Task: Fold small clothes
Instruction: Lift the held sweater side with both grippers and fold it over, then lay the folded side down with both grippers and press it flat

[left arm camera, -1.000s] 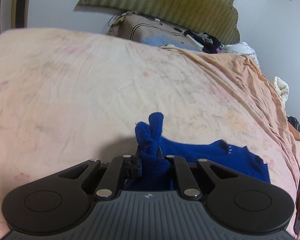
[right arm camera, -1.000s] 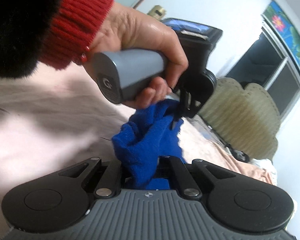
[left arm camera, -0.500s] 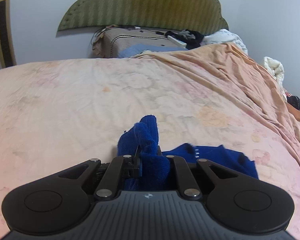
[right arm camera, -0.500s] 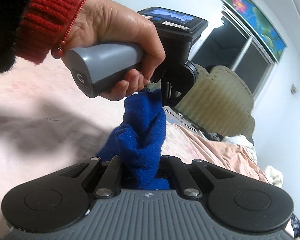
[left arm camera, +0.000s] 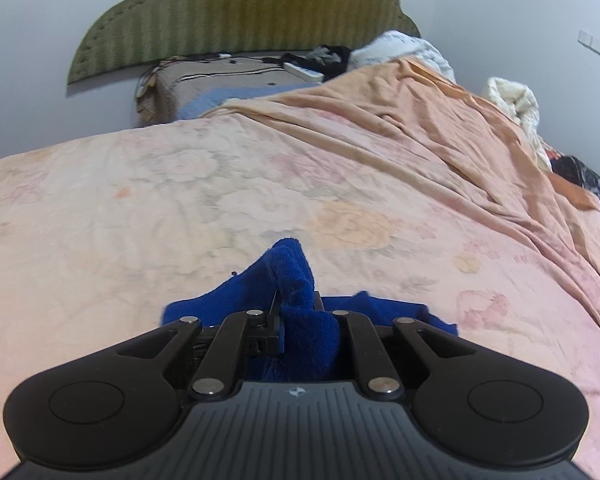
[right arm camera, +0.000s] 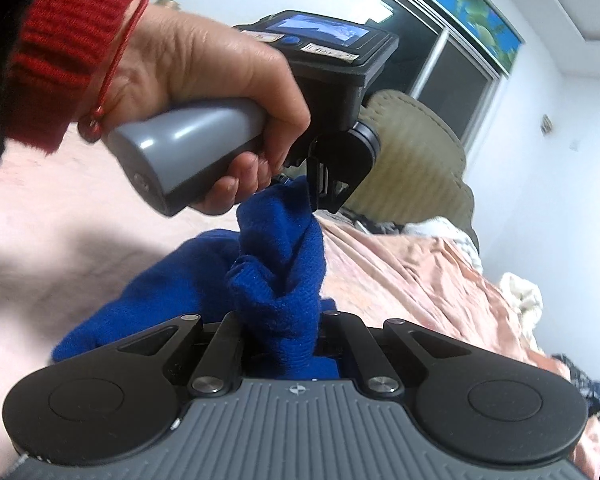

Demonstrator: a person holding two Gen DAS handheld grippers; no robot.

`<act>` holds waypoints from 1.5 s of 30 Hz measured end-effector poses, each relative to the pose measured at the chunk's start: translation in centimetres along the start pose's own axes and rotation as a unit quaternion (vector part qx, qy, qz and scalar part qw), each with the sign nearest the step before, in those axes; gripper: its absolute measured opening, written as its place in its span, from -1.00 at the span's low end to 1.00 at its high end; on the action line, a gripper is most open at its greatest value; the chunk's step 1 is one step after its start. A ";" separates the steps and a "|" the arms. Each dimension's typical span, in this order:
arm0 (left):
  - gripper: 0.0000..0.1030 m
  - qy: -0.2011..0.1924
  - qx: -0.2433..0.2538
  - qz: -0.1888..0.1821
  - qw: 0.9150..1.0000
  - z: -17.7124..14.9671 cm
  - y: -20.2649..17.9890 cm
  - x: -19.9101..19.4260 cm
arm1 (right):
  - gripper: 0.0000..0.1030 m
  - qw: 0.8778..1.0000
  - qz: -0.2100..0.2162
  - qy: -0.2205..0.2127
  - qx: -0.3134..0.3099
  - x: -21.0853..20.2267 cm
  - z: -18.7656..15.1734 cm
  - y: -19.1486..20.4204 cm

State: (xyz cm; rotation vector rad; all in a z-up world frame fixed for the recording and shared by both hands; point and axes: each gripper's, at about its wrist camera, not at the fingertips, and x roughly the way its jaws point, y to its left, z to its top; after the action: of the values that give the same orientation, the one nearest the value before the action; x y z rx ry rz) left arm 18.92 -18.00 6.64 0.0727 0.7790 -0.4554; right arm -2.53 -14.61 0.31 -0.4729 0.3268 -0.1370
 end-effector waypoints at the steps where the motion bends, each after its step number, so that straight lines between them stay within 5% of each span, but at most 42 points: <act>1: -0.80 0.002 0.003 -0.002 1.000 -0.1 -0.5 0.3 | -0.87 1.000 -0.002 0.004 0.007 0.2 -0.2 -0.4; 18: -0.80 0.037 0.070 -0.025 0.997 -1.5 -8.0 4.9 | -0.87 0.991 0.005 0.063 0.117 2.3 -4.4 -7.0; 26: -0.72 0.046 0.112 -0.017 0.993 -2.7 -10.5 7.1 | -0.85 0.973 0.042 0.102 0.203 3.5 -6.4 -9.5; 28: -0.56 0.038 0.111 -0.017 0.993 -2.9 -10.6 7.3 | -0.78 0.964 0.057 0.115 0.232 4.2 -7.2 -10.5; 32: 0.61 0.023 0.105 -0.006 0.994 -2.4 -10.3 7.1 | -0.54 0.937 0.101 0.137 0.306 5.3 -8.8 -12.4; 33: 0.71 0.009 0.102 0.001 0.995 -2.2 -10.1 6.7 | -0.48 0.928 0.110 0.141 0.327 5.4 -9.3 -12.9; 40: 0.71 -0.018 0.085 0.033 0.996 -0.7 -6.3 3.4 | -0.34 0.860 0.164 0.144 0.461 6.0 -12.4 -16.3; 45: 0.71 -0.012 0.093 0.077 0.993 -4.7 -2.4 0.5 | -0.39 0.819 0.176 0.143 0.526 6.5 -14.8 -18.0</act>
State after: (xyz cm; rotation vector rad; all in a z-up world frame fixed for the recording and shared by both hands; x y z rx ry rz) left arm 15.16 -19.25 3.18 0.2989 0.7002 -0.3810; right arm -2.44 -38.04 -5.49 0.7270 0.5685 -0.0108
